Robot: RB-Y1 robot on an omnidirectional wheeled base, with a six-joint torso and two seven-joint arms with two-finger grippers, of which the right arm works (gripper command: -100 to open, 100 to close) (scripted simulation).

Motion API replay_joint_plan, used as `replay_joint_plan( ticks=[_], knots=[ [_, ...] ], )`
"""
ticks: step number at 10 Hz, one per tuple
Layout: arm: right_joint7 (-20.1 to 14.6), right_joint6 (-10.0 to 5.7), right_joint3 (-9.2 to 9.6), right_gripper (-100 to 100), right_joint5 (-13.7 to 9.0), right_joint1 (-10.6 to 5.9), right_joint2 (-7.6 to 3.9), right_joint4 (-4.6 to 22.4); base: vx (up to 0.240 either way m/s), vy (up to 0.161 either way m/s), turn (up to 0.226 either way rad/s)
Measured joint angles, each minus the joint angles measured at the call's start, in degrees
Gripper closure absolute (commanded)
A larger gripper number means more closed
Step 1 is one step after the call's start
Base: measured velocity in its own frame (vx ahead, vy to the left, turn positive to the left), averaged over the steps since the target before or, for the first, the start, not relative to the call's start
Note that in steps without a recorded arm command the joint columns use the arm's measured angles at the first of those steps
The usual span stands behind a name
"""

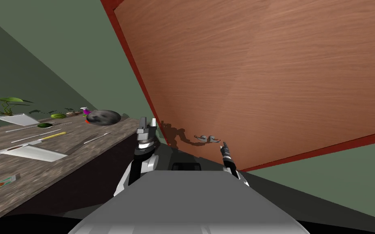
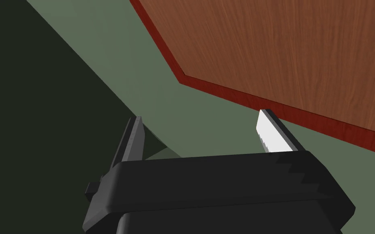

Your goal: Pull the door open

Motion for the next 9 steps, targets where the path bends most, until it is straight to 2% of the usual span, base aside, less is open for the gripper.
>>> replay_joint_plan(
  ticks=[1,2,8,9],
  knots=[
    [0.2,0.1,0.73,-100,0.25,-0.71,1.01,-0.33,0.072,0.039,0.037],
    [0.23,0.01,0.84,100,0.29,-0.85,1.13,-0.31,-0.007,-0.009,-0.035],
    [0.23,0.16,0.91,100,0.34,-0.77,1.18,-0.28,-0.03,-0.005,0.007],
    [-0.04,0.56,0.79,100,0.36,0.74,1.06,-2.18,-0.141,-0.006,-0.019]
  ],
)
